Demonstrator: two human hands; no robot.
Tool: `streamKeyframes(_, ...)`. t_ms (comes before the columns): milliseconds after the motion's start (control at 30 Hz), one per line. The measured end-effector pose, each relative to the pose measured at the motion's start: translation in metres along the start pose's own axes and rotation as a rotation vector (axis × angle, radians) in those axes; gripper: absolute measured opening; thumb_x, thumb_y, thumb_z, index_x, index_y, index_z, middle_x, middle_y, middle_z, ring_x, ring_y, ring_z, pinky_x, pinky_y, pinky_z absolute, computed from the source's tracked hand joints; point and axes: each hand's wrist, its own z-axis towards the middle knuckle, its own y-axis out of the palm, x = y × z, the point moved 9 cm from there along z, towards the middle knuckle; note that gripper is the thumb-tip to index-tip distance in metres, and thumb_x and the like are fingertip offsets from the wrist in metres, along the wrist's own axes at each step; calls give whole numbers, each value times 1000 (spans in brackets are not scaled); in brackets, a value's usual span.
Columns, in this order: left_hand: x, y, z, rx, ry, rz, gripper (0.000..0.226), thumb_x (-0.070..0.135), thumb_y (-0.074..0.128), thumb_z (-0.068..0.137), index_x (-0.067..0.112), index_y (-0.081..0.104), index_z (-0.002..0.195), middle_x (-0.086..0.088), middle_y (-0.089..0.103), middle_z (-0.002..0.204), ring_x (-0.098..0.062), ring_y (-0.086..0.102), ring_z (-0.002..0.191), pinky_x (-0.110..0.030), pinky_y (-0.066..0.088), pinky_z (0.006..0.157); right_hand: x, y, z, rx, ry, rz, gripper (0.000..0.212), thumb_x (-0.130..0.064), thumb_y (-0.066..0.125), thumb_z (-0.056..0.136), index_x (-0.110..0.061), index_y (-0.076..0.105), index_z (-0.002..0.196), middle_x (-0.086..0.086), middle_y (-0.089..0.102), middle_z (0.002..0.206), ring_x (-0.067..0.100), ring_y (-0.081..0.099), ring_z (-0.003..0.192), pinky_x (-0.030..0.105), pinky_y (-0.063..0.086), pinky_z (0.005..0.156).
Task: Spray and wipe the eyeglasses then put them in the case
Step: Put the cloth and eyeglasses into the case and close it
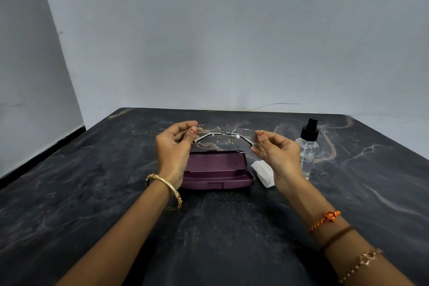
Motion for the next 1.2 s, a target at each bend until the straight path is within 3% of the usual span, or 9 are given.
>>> streamKeyframes(167,5,-3,2,-64,-20,-63,9,3,62,77,9,67,81,3,71,68,-2,66,61,-11,52,54,-11,-2,-6,29,-34,-37,9,-4,60,82,-5,64,74,3,63,65,2,62,51,12,52,50)
streamKeyframes(300,13,-27,9,-160,-101,-104,9,4,62,75,10,67,81,8,72,60,-4,67,61,-15,55,56,-16,23,-20,-77,-61,-58,13,-3,61,82,-7,63,69,-10,65,47,0,61,48,13,52,48)
streamKeyframes(433,16,-72,22,-251,-193,-44,11,6,58,79,12,67,77,5,74,65,-4,68,65,-16,54,55,-11,72,-40,-232,-28,-93,12,-3,61,81,-9,63,71,-3,64,57,2,62,50,13,52,49)
streamKeyframes(533,8,-113,32,-215,-259,-40,20,4,54,81,12,69,70,2,74,64,-4,67,61,-16,54,53,5,112,-57,-317,36,-113,9,-5,61,82,-8,62,73,5,59,65,2,61,48,13,52,49)
streamKeyframes(733,-18,-166,35,-173,-341,2,15,2,52,80,8,65,75,-1,74,62,-6,67,59,-17,53,49,48,151,-82,-356,136,-146,3,-4,60,83,-6,58,82,11,55,71,11,58,58,14,52,48)
streamKeyframes(933,-33,-174,36,-241,-391,128,16,2,54,81,8,66,74,-2,74,62,-9,68,60,-19,54,49,58,148,-86,-326,12,-308,14,-5,62,82,-16,59,74,2,59,66,6,61,51,19,56,54)
streamKeyframes(1200,-42,-174,34,-245,-381,213,19,1,54,83,10,67,74,0,73,61,-8,68,63,-19,55,52,53,152,-92,-366,-205,-488,31,2,58,83,-28,53,75,-2,60,65,2,62,49,13,52,49)
